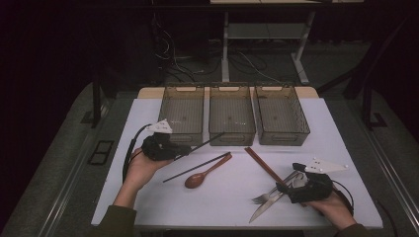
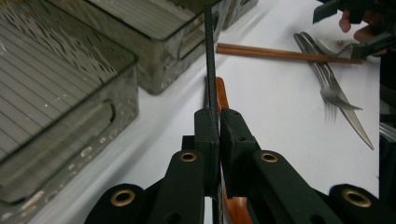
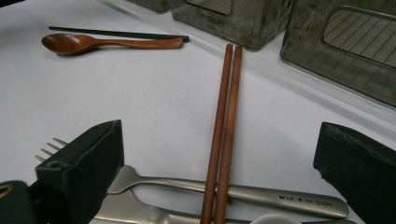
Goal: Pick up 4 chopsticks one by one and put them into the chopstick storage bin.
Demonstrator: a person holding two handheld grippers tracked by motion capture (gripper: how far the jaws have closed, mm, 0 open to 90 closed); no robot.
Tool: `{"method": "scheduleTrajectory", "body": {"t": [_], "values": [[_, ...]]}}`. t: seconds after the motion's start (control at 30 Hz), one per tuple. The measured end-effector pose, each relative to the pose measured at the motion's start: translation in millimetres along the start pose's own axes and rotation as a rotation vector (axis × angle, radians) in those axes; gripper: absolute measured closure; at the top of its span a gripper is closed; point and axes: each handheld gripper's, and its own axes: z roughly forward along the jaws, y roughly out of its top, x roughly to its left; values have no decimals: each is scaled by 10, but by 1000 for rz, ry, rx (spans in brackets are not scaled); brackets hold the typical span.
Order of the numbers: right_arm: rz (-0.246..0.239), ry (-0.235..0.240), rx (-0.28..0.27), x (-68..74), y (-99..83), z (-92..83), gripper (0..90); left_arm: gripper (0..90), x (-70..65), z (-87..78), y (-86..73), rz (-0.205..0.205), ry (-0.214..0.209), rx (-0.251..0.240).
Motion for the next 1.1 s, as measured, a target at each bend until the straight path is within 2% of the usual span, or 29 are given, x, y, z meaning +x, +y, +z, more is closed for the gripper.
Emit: {"method": "scheduleTrajectory", "body": {"t": [0.27, 0.43, 0.77, 1.1], "values": [[1, -1, 2, -5, -3, 3, 16, 855, 56, -70, 145, 2, 33, -31], [4, -1, 2, -3, -3, 4, 16, 854, 116, -115, 182, -15, 58, -45], [3, -3, -2, -7, 0, 3, 16, 854, 318, -175, 333, -52, 124, -52], [1, -1, -3, -1, 0, 1, 16, 854, 545, -102, 444, -105, 199, -59]]}}
